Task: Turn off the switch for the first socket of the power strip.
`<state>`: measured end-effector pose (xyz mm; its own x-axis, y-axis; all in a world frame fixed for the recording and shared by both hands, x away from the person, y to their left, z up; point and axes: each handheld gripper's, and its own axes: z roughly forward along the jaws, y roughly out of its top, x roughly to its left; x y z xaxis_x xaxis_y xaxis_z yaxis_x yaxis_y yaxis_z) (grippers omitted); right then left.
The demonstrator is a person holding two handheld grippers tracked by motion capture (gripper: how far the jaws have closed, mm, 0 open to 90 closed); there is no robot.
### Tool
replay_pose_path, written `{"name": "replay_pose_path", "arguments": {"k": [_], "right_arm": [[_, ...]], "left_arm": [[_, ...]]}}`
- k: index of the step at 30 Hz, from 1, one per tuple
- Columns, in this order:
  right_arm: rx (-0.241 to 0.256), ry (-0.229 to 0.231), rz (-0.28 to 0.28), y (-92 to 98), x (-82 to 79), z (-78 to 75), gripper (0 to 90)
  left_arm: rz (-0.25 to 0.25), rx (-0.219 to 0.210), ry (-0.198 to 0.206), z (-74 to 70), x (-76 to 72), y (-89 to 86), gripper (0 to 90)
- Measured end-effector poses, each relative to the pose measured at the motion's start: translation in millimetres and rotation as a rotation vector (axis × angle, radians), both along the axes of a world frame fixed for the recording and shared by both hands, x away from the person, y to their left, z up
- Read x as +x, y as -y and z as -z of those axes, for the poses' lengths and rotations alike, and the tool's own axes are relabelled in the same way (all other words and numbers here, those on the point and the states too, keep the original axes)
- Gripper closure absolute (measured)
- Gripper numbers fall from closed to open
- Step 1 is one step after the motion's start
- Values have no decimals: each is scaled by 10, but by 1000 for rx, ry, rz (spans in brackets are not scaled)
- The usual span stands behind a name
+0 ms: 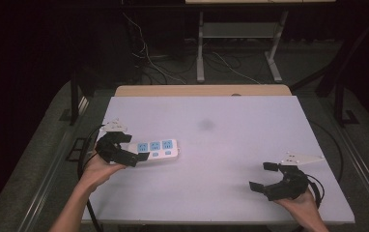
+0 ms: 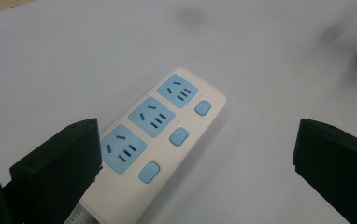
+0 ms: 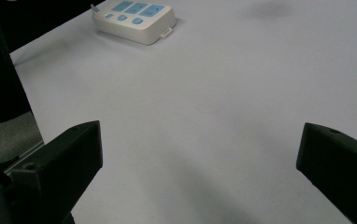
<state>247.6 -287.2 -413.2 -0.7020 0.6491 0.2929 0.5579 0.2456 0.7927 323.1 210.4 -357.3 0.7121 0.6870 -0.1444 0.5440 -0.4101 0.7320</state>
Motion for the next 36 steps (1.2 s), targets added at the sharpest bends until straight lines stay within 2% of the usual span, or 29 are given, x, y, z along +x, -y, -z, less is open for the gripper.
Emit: {"name": "replay_pose_path", "arguments": {"k": [6,11,17,22,30,36], "right_arm": [[1,0,-2,-1,1,3,3],[1,-1,-6,-3,2,8,3],[0,-2,-8,-5,4,10,3],[-1,-2,-8,-4,6,12,3],[-3,-5,-9,-6,3,19,3],[-4,-7,-10,-5,2,21,3]], "left_arm": [[-1,19,-29,37,64,-13,7],[-8,34,-44,51,106,-34,49],[-22,58,-45,37,138,-76,184],[-17,61,-47,31,164,-106,300],[12,66,-76,71,207,-110,475],[11,69,-95,101,243,-105,639]]}}
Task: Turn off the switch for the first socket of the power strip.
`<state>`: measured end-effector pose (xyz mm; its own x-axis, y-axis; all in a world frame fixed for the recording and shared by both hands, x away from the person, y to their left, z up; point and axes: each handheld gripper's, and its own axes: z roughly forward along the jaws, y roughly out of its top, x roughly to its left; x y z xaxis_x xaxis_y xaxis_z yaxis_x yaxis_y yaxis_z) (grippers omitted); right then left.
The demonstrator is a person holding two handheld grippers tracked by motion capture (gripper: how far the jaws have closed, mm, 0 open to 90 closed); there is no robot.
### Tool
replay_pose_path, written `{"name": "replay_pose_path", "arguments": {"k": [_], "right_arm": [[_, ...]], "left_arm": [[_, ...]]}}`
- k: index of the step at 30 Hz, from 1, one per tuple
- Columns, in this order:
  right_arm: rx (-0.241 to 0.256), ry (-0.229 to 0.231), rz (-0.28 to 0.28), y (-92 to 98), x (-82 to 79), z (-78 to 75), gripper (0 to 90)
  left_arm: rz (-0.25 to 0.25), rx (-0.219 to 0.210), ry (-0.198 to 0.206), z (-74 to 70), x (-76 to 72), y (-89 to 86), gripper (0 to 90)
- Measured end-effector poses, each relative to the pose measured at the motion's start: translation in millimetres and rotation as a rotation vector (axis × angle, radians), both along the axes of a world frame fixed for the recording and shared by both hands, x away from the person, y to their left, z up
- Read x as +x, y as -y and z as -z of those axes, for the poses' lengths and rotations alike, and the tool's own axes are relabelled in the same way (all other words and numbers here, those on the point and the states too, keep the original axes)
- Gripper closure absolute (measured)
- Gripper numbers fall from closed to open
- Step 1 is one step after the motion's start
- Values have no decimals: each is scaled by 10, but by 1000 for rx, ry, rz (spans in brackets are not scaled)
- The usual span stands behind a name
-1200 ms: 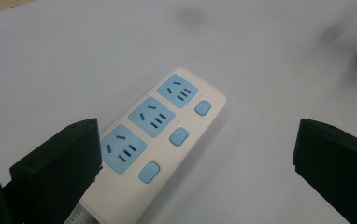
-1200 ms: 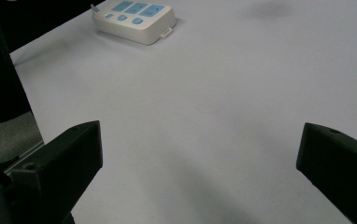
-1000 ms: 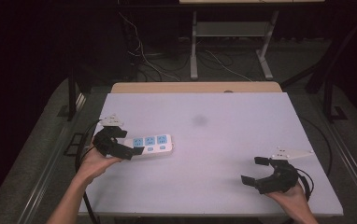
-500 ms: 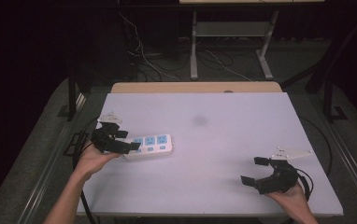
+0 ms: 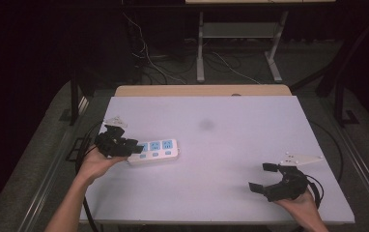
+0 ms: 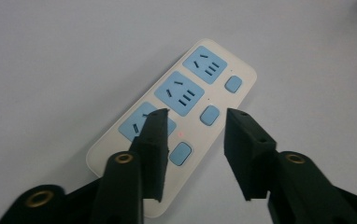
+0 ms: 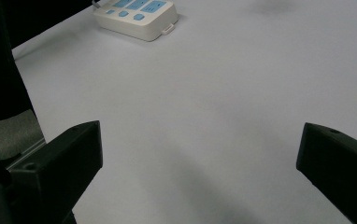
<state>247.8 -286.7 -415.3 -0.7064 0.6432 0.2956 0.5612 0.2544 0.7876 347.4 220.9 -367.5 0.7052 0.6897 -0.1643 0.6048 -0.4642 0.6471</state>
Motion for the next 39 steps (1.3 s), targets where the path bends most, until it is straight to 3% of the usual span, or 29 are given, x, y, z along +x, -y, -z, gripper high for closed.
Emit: {"name": "replay_pose_path", "arguments": {"k": [9,19,39], "right_arm": [[-1,0,0,3,1,4,3],[-4,0,0,12,-1,8,3],[-12,-3,-5,13,-4,11,3]], "left_arm": [[7,8,-35,59,65,-6,885],[19,53,-54,136,124,38,891],[39,92,-87,251,202,119,892]]}}
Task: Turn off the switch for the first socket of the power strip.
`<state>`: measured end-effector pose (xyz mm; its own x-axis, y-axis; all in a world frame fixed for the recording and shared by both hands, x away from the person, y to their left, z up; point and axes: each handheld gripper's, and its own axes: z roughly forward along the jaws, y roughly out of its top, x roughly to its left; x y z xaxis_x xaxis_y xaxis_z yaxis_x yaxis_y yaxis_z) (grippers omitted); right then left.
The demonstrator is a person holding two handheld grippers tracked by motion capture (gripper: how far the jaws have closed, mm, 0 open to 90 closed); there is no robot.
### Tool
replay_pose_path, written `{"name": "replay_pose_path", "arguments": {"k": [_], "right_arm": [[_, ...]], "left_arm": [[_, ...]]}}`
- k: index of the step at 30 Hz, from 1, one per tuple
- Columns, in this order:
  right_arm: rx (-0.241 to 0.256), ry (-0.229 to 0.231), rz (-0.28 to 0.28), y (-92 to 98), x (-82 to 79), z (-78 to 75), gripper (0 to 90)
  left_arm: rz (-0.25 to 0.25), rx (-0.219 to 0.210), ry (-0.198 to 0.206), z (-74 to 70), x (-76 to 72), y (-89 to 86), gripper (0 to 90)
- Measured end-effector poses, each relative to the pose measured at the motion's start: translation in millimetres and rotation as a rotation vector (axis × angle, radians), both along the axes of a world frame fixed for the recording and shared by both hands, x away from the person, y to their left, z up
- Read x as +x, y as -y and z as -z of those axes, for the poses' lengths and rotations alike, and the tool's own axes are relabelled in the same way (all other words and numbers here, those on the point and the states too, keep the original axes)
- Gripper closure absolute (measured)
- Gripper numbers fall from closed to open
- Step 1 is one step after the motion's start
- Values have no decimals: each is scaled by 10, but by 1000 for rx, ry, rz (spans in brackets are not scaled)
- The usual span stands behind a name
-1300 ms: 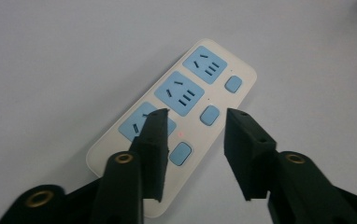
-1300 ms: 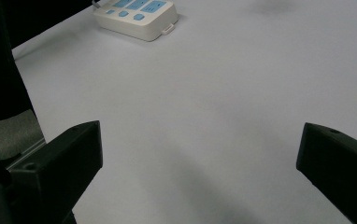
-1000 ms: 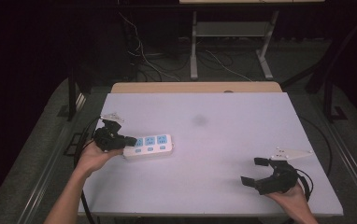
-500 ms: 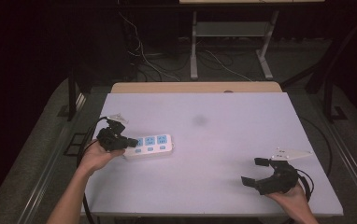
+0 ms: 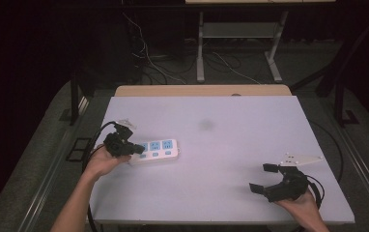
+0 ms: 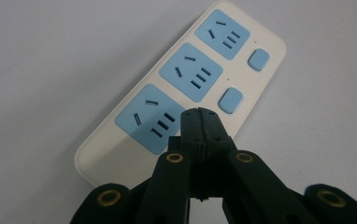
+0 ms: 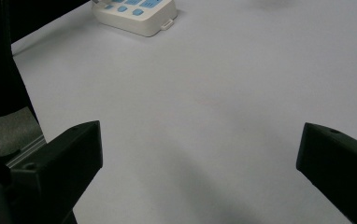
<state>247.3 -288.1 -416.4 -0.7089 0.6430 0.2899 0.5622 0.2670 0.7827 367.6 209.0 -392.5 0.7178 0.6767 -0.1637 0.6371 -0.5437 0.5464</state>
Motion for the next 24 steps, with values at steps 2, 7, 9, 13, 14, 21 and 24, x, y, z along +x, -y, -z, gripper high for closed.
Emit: {"name": "replay_pose_path", "arguments": {"k": [2,7,9,13,14,21,24], "right_arm": [[-1,-1,-1,1,0,0,3],[0,-2,2,6,0,1,3],[0,-3,1,6,-1,2,3],[-1,-2,1,6,0,2,3],[-2,-3,1,7,1,2,3],[-5,-3,-1,5,-2,2,3],[-8,-1,-2,5,-6,0,3]], "left_arm": [[4,6,-6,11,6,7,892],[14,18,-17,36,7,22,892],[14,19,-22,51,5,28,892],[28,31,-31,76,8,28,892],[27,31,-30,76,10,27,892],[27,32,-29,79,13,29,894],[18,26,-32,83,8,28,896]]}}
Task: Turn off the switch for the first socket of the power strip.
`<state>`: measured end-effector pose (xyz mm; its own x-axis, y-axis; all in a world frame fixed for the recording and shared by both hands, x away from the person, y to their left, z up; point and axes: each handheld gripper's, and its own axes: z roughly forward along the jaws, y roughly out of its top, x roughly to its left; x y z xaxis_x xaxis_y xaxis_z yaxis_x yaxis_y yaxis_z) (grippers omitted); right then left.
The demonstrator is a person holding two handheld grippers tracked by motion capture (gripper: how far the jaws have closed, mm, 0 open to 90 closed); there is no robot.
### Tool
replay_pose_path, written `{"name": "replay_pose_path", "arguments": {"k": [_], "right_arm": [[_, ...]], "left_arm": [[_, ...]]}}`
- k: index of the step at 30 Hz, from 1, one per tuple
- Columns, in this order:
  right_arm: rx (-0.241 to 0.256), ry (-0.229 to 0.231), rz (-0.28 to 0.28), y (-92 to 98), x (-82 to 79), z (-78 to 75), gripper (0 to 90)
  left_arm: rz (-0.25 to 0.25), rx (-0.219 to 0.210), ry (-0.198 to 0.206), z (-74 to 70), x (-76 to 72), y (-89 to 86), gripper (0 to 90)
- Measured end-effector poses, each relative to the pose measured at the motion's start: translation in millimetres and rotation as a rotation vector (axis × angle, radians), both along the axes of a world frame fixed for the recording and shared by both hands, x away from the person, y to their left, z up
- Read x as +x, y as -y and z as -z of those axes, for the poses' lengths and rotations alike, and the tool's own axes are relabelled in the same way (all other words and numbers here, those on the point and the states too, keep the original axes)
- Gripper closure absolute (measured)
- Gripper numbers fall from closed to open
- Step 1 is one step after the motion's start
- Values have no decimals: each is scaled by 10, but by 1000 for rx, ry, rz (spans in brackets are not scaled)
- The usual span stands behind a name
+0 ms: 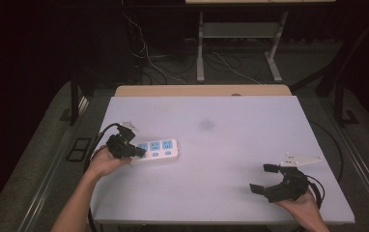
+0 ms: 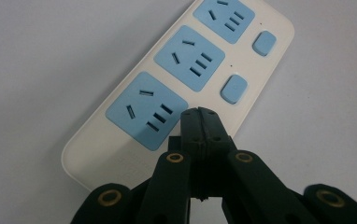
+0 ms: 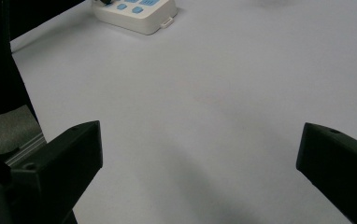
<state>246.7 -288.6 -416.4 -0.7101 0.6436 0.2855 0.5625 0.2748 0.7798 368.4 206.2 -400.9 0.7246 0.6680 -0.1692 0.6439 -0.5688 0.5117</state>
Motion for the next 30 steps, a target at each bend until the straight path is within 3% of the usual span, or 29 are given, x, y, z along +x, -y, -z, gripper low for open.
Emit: {"name": "replay_pose_path", "arguments": {"k": [8,30], "right_arm": [[1,7,7,33,-24,-20,3],[-2,8,11,65,-19,-15,3]], "left_arm": [[-33,-52,-18,36,-1,-59,898],[-50,-38,-17,29,-10,-25,896]]}}
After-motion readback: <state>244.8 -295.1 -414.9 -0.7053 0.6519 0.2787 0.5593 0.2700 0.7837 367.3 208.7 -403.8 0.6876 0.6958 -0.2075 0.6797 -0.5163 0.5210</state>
